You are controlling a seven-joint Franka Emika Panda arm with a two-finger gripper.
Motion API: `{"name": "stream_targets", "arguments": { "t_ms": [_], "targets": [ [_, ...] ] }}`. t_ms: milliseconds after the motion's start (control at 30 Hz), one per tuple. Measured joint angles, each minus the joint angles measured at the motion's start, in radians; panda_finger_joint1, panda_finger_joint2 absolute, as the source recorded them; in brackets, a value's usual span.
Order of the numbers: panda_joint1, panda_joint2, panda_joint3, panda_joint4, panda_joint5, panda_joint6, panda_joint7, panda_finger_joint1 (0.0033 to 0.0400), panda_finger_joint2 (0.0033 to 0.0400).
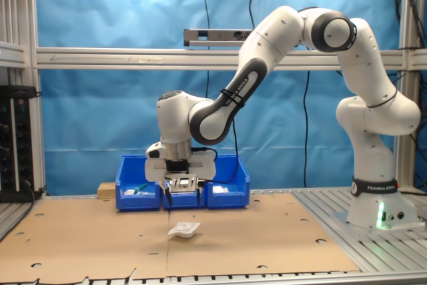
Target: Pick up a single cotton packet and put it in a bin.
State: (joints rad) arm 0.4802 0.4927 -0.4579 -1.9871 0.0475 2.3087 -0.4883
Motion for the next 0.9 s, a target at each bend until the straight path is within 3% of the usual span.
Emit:
{"name": "stream_targets", "arguments": {
  "t_ms": [900],
  "targets": [
    [-0.003,0.138,0.009,0.007,0.074,0.115,0.0,0.04,0.04]
  ]
}}
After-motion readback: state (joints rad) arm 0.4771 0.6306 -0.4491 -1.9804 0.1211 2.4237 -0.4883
